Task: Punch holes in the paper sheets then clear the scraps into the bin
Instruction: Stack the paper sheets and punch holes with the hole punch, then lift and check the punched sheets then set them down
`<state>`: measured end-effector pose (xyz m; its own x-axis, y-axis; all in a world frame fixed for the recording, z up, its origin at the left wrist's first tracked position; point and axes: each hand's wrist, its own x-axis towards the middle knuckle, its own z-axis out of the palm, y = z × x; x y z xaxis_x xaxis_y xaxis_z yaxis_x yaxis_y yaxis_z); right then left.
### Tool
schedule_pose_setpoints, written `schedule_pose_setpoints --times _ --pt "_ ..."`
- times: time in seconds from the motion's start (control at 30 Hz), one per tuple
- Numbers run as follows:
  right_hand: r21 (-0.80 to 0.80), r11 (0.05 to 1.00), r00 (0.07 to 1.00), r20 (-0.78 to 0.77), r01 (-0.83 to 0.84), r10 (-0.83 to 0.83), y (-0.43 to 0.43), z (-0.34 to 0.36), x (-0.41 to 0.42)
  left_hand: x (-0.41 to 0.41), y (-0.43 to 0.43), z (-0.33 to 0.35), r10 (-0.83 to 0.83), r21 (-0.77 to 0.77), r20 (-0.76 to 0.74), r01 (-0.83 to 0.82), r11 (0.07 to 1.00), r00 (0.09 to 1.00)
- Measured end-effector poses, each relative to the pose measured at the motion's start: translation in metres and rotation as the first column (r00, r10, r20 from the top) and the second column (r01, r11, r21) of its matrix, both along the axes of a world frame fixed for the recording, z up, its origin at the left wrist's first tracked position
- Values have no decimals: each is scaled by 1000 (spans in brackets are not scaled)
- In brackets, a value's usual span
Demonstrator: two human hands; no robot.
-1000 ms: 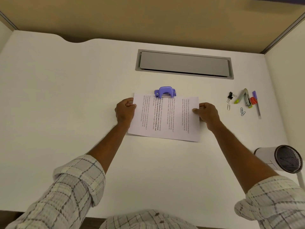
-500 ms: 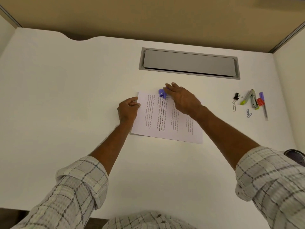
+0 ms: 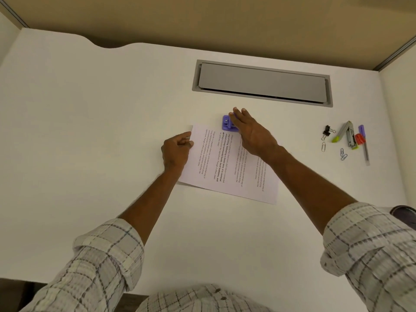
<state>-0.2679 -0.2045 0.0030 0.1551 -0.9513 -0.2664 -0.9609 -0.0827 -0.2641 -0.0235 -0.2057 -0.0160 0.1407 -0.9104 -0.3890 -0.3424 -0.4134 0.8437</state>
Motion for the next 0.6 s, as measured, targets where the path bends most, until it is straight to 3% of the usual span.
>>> schedule_pose_setpoints --times 0.1,0.2,0.33,0.6 --pt "-56 997 998 43 45 -42 7 2 0 2 5 -1 24 17 -29 -23 1000 999" --pt "-160 947 950 192 278 -246 28 1 -2 7 10 -2 48 40 -61 -46 998 997" --pt "-84 736 705 377 672 -601 79 -8 -7 16 20 -4 104 64 -93 -99 993 990" --pt "100 469 311 625 878 -716 199 -8 34 26 61 -12 237 138 -214 -211 968 948"
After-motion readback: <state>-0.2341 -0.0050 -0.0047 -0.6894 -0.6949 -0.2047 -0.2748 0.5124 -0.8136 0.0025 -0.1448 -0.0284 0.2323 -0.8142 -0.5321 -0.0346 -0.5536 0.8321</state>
